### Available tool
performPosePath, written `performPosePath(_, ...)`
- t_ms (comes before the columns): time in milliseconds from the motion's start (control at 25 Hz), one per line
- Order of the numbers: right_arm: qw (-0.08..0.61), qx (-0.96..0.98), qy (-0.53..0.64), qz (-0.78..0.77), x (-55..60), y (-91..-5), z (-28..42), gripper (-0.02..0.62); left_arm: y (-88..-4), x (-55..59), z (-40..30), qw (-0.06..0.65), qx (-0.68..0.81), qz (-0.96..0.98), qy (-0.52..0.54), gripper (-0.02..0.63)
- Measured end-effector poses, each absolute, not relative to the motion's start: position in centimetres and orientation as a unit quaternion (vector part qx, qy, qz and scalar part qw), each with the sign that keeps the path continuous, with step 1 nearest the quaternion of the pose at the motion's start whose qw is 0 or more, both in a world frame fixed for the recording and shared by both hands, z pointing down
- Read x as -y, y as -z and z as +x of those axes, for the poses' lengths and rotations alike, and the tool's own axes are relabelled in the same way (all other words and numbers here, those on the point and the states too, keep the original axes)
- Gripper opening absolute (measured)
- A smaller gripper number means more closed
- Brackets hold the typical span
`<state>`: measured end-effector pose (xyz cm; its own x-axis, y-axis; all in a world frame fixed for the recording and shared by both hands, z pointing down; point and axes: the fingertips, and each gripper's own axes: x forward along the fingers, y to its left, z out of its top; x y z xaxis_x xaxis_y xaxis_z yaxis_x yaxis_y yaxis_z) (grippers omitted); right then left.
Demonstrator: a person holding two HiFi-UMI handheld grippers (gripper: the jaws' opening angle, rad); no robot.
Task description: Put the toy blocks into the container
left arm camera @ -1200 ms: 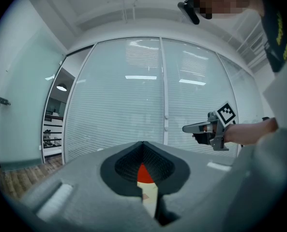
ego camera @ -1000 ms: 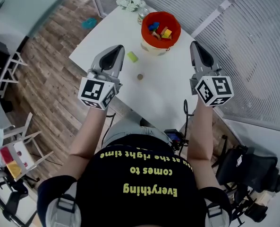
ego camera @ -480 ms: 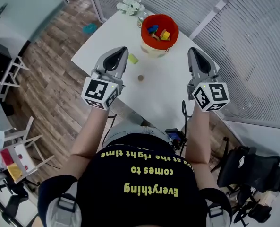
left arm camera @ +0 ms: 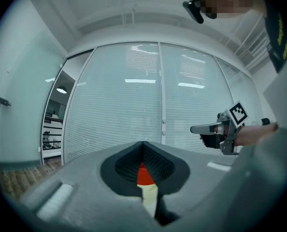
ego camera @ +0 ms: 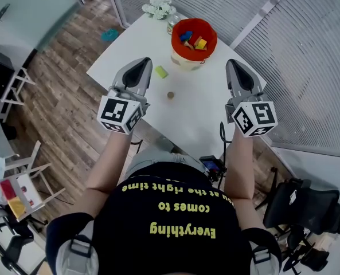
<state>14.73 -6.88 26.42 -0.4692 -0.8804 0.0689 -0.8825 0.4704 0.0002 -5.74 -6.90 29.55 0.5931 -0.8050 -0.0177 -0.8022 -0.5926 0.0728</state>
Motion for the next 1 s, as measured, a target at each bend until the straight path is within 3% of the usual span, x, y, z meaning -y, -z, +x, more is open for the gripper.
performPosePath(520, 0.035, 0.877, -0.027, 0.479, 6.6, -27.4, 11.9, 0.006, -30.2, 6.9, -6.9, 0.033, 0.466, 0.884, 0.021, 0.0)
performPosePath(1000, 0.095, 0.914, -0.05, 0.391, 6.8, -32.4, 5.1, 0.006, -32.7, 5.7, -11.2, 0.057, 0.515, 0.855, 0.012, 0.0)
